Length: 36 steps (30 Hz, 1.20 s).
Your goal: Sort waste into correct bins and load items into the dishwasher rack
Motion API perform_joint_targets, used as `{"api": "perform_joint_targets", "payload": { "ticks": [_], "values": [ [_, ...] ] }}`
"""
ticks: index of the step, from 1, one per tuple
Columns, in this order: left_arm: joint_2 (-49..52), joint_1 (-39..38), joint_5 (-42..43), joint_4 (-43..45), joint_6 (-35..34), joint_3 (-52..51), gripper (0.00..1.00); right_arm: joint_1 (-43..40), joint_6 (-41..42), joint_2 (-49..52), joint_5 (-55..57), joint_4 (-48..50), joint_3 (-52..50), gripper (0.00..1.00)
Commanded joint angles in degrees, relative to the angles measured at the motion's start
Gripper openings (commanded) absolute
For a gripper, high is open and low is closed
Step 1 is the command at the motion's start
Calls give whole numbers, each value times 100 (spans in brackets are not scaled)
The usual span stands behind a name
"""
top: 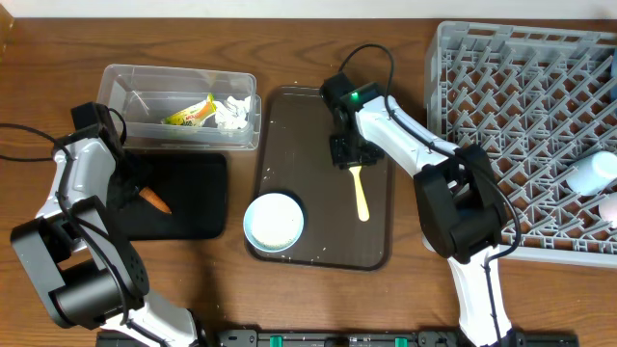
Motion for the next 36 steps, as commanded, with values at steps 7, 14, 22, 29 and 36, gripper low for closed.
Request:
{"api": "perform_joint_targets", "payload": {
  "ticks": [7, 14, 22, 29, 36],
  "values": [
    [46, 20, -72, -15, -26, -31, 42, -68, 7, 109, -92, -575, 417, 30],
    [46, 20, -72, -15, -26, -31, 42, -387, -264, 109, -308, -1255, 1217, 30],
    [46, 20, -72, -17, -26, -31, 42, -699, -275, 59, -369, -1513, 1668, 26],
    [46, 20, -72, -15, -26, -31, 42, -920, -293, -479, -175, -1532, 1668, 26],
    [46, 20, -72, -15, -26, -31, 42, -1193, -341, -1102, -63, -1683, 1668, 27]
  ]
}}
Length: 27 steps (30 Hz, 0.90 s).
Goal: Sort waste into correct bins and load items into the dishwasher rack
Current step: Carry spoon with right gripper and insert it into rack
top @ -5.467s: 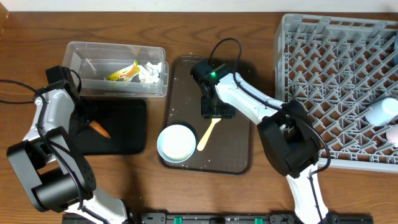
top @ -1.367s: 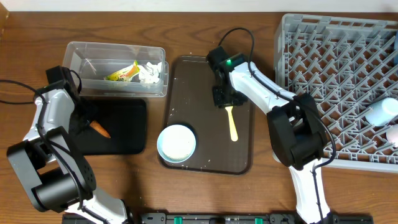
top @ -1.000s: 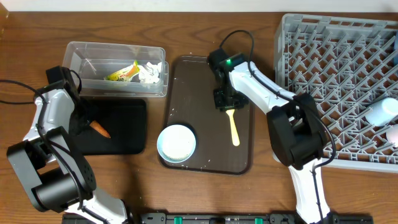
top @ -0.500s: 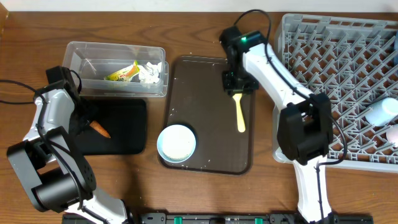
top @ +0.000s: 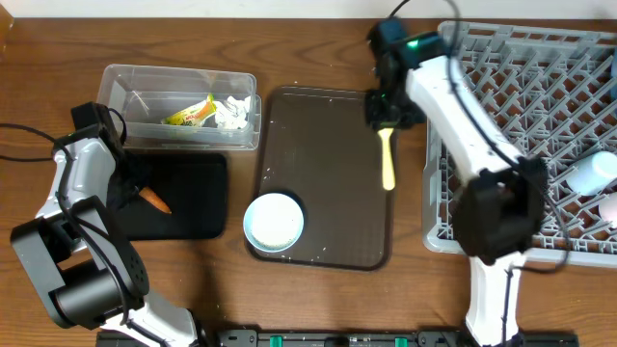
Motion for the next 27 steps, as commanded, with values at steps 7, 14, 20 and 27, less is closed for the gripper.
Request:
{"api": "perform_joint_targets", "payload": {
  "ticks": [7, 14, 20, 27],
  "values": [
    [46, 20, -72, -15, -26, -31, 42, -887, -492, -824, 122, -586, 118, 25],
    [46, 20, -72, -13, -26, -31, 42, -1593, -734, -1156, 120, -680, 70, 25],
    [46, 20, -72, -13, -26, -31, 42, -1816, -896, -1163, 118, -603, -229, 25],
    [46, 20, -72, -17, -26, -31, 42, -1768, -1045, -1163, 70, 37, -1176, 25]
  ]
}}
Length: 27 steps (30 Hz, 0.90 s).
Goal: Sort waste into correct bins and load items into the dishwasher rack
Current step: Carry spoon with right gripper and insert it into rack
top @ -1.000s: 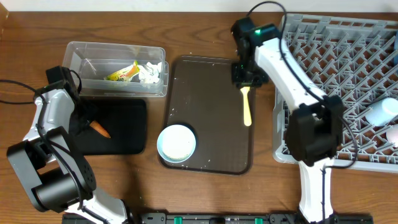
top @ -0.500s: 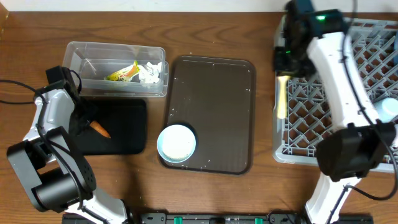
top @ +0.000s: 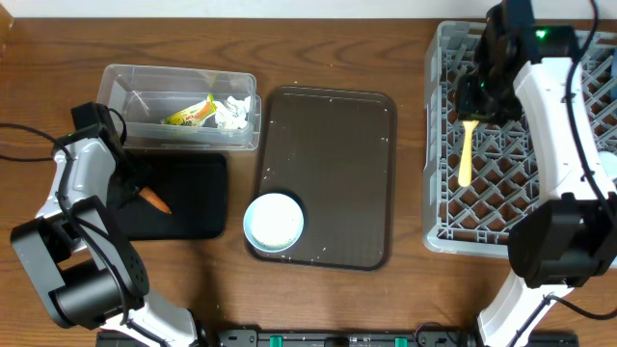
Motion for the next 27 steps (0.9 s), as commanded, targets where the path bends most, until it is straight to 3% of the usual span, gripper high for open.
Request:
{"api": "perform_joint_targets", "payload": {
  "ticks": [1, 8, 15, 22, 24, 27],
  "values": [
    [46, 20, -72, -13, -26, -31, 42, 52, -146, -70, -46, 229, -490, 25],
    [46, 20, -72, -13, -26, -31, 42, 219, -140, -70, -179, 1252, -1495, 25],
    [46, 20, -72, -13, -26, -31, 42, 243, -142, -70, -170, 1521, -1781, 27],
    [46, 20, -72, -15, -26, -28, 43, 240, -142, -138, -170, 1515, -1779, 42],
    [44, 20, -70, -15, -26, -28, 52, 232, -144, -245, -170, 1515, -1762, 46],
    [42, 20, -70, -15, -26, -28, 56, 160, -199, -549, -170, 1534, -1731, 52]
  ]
}}
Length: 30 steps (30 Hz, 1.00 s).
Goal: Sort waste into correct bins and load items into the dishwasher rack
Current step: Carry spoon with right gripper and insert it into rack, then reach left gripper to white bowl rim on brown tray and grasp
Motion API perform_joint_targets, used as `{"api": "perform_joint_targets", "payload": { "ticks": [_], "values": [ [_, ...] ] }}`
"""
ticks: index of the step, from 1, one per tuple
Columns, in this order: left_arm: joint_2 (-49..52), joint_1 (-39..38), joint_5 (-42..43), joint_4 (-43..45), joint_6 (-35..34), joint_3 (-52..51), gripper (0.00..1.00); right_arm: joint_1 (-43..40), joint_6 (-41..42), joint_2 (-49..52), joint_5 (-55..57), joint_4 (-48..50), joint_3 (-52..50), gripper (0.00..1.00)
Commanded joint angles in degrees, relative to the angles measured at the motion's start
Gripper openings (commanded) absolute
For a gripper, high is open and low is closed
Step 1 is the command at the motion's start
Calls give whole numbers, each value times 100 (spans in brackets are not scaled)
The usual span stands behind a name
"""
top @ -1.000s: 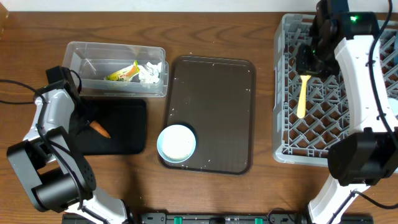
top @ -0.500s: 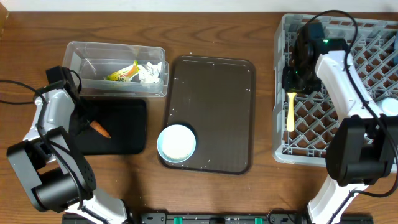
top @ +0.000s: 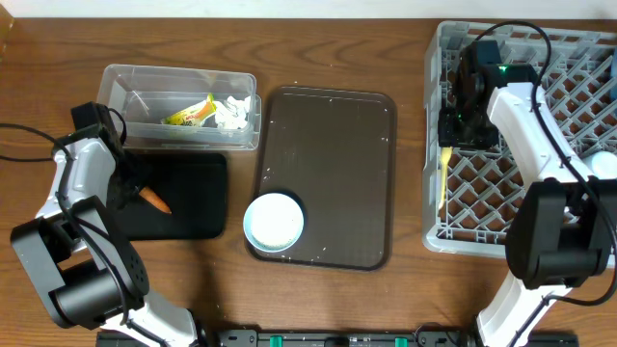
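Observation:
My right gripper [top: 452, 138] is low over the left edge of the grey dishwasher rack [top: 540, 207], shut on the handle of a yellow utensil [top: 442, 181] that points toward the table's front along the rack's left wall. A pale blue bowl [top: 274, 222] sits on the brown tray [top: 328, 145] at its front left corner. My left gripper [top: 132, 183] rests at the left side of the black bin [top: 188, 202], next to an orange scrap [top: 153, 200]; its dark fingers blend into the bin. The clear bin [top: 125, 82] holds wrappers and crumpled paper.
A pale cup [top: 603, 166] lies in the rack at the far right edge. The clear bin and black bin stand side by side left of the tray. Bare wood table lies in front of the bins and tray.
My right gripper has moved left and lower, from above the rack's middle-left to its left wall, with the yellow utensil still in it. The left arm has not moved.
The right gripper was on the yellow utensil lying on the brown tray. Then it held the utensil over the tray's right edge, then above the rack, and now down at the rack's left wall. The left arm stayed at the black bin throughout.

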Motion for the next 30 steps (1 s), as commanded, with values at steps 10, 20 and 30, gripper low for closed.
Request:
{"api": "perform_joint_targets", "payload": {
  "ticks": [10, 20, 30],
  "values": [
    [-295, -122, -70, -232, 243, 116, 67, -374, -216, -1685, -286, 103, 24, 86],
    [-1276, -1742, 382, -284, 1126, 153, 70, -861, -238, -1781, -291, 15, 22, 99],
    [-1064, -4131, 597, -428, 1051, 74, 69, -887, -236, -1781, -293, 11, 22, 99]
  ]
}}
